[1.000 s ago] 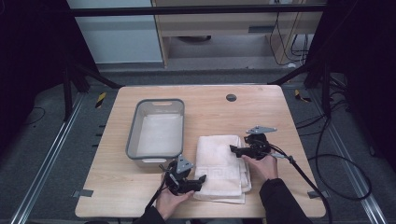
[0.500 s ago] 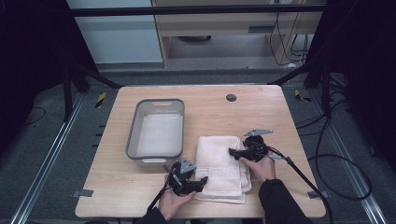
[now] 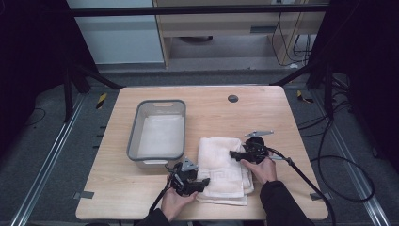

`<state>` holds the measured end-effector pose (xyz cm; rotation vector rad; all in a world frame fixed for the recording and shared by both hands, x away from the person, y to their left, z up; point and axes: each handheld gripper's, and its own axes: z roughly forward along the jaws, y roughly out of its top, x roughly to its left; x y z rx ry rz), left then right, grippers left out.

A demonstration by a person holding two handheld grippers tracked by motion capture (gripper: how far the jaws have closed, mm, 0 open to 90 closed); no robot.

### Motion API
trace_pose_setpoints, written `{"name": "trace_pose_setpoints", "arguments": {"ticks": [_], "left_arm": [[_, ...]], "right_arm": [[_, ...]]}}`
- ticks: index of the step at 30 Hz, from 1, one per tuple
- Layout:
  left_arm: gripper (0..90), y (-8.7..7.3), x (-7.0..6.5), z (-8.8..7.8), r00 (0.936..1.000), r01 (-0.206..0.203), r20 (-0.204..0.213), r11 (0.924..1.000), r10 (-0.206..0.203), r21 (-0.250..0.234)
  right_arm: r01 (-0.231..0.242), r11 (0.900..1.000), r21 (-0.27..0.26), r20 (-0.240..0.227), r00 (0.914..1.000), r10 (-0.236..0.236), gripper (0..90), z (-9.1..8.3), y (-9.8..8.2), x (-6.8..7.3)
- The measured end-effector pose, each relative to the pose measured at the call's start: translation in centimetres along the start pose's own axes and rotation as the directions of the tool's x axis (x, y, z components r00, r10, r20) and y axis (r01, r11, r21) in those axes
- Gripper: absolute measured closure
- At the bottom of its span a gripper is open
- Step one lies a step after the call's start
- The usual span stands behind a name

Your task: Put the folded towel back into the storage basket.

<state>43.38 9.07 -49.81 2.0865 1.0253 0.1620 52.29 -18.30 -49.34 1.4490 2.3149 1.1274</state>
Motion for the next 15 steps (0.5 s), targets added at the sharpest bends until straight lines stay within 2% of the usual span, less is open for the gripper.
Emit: {"name": "trace_pose_setpoints", "arguments": {"ticks": [2,8,10,15], "left_arm": [[50.4,0.05,-0.01,0.01,1.0000,-0.001,0.004,1.0000,0.001,0.004],[57.1,0.15,0.00,0.00,0.9995,0.008,0.029,0.9999,-0.009,0.014],[60.5,0.20,-0.06,0.00,0.9994,0.010,0.032,0.9998,-0.011,0.017],[66.5,0.29,-0.25,-0.06,0.9996,0.005,0.028,0.9998,-0.005,0.017]], "right_arm": [[-0.002,1.000,0.004,-0.021,0.9998,0.003,43.6,0.03,0.02,0.00],[-0.026,1.000,0.018,-0.062,0.9977,0.027,53.3,-0.01,0.09,0.02],[-0.038,0.999,0.021,-0.084,0.9957,0.039,60.6,-0.05,0.14,0.02],[-0.038,0.999,0.013,-0.094,0.9948,0.039,66.1,-0.15,0.18,0.04]]}}
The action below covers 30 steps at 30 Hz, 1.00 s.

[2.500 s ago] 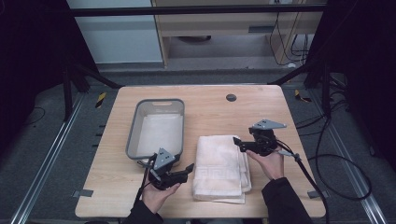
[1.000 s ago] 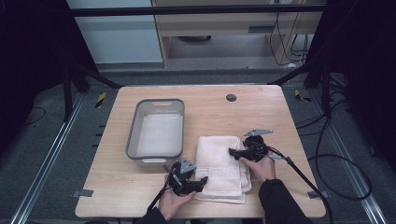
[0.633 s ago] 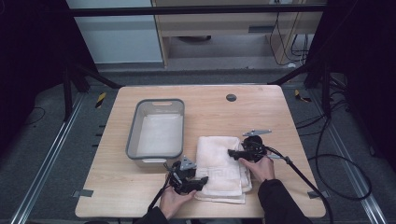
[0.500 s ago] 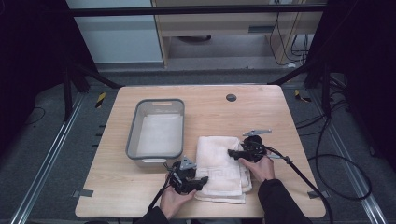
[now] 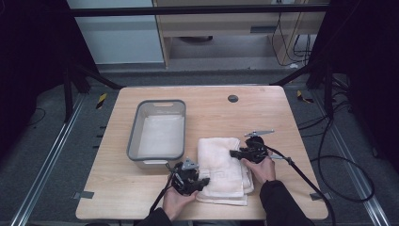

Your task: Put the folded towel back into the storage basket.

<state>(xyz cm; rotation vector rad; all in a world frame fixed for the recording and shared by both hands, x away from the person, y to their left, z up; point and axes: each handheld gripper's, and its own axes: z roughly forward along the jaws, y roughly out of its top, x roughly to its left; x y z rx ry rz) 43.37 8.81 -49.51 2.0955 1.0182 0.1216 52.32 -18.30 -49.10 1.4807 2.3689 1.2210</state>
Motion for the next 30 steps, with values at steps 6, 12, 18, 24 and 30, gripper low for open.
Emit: {"name": "trace_pose_setpoints", "arguments": {"ticks": [6,12,18,24,30], "left_arm": [[72.8,-0.1,0.3,-0.2,0.9996,0.020,0.018,0.9997,-0.020,-0.017],[74.1,0.0,0.4,-0.7,0.9990,0.019,0.042,0.9987,-0.017,-0.046],[74.5,0.3,0.0,-1.6,0.9991,-0.009,0.041,0.9970,0.013,-0.077],[74.5,0.7,-0.2,-2.9,0.9990,-0.022,0.035,0.9937,0.026,-0.110],[74.5,1.1,-0.5,-4.0,0.9985,-0.043,0.028,0.9896,0.047,-0.137]], "right_arm": [[0.004,1.000,-0.024,-0.013,0.9999,-0.004,68.8,-0.5,0.2,0.2],[0.009,0.998,-0.065,-0.025,0.9996,-0.011,68.9,-1.8,0.6,0.5],[0.031,0.993,-0.112,-0.033,0.9988,-0.035,69.0,-3.5,0.9,1.1],[0.064,0.987,-0.150,-0.025,0.9973,-0.068,69.1,-4.7,1.5,2.2],[0.084,0.978,-0.189,-0.027,0.9955,-0.091,69.1,-5.9,2.1,3.0]]}}
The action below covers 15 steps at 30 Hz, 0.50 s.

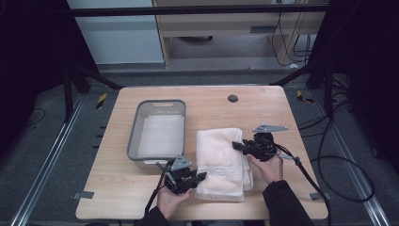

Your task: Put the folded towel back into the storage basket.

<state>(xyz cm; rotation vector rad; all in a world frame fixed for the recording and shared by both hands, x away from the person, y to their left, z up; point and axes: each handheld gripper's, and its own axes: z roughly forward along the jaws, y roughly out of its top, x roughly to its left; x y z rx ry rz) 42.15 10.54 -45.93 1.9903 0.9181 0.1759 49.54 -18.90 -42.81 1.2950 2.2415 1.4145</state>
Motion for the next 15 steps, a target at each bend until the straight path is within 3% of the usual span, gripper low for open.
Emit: {"name": "trace_pose_setpoints", "arguments": {"ticks": [15], "left_arm": [[74.6,1.4,-0.2,-2.6,0.9992,-0.034,-0.025,0.9970,0.032,-0.070]], "right_arm": [[0.039,0.997,-0.070,-0.003,0.9992,-0.039,69.1,-1.3,2.1,1.7]]}}
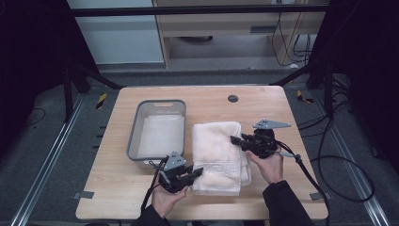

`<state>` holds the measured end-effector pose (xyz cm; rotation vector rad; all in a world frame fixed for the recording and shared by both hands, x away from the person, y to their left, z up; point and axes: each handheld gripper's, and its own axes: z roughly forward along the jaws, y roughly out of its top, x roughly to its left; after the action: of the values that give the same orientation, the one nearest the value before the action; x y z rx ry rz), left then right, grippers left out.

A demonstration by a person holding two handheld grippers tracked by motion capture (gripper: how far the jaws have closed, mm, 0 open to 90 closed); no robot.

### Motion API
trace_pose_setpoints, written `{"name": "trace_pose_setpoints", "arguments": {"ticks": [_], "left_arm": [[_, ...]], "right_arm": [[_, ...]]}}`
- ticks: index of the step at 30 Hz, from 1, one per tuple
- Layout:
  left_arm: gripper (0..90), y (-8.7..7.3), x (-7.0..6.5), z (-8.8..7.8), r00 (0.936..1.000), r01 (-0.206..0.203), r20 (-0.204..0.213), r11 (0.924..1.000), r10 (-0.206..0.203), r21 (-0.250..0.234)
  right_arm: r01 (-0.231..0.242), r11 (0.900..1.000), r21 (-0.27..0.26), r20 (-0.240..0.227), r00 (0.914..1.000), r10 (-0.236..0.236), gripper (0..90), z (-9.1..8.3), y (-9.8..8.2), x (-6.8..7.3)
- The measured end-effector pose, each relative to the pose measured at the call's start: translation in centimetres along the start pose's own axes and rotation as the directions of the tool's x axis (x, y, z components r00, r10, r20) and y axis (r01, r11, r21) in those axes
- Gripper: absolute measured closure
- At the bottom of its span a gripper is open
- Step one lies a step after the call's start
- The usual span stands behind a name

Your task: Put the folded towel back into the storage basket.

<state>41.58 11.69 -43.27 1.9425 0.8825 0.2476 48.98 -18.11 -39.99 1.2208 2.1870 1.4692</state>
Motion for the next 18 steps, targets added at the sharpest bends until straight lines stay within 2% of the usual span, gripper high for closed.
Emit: {"name": "trace_pose_setpoints", "arguments": {"ticks": [9,11,18], "left_arm": [[74.6,1.3,0.6,-1.7,0.9998,-0.007,-0.018,0.9989,0.006,-0.046],[74.6,1.6,0.7,-2.1,0.9994,-0.015,-0.031,0.9985,0.013,-0.052],[74.6,2.5,1.7,-3.4,0.9990,-0.005,-0.044,0.9969,0.002,-0.078]], "right_arm": [[0.019,0.999,-0.046,-0.010,0.9998,-0.019,69.1,-0.4,2.0,1.0],[0.018,0.998,-0.058,-0.015,0.9997,-0.019,69.1,-0.3,2.4,1.2],[0.042,0.996,-0.078,-0.018,0.9989,-0.043,69.1,0.4,4.4,2.2]]}}
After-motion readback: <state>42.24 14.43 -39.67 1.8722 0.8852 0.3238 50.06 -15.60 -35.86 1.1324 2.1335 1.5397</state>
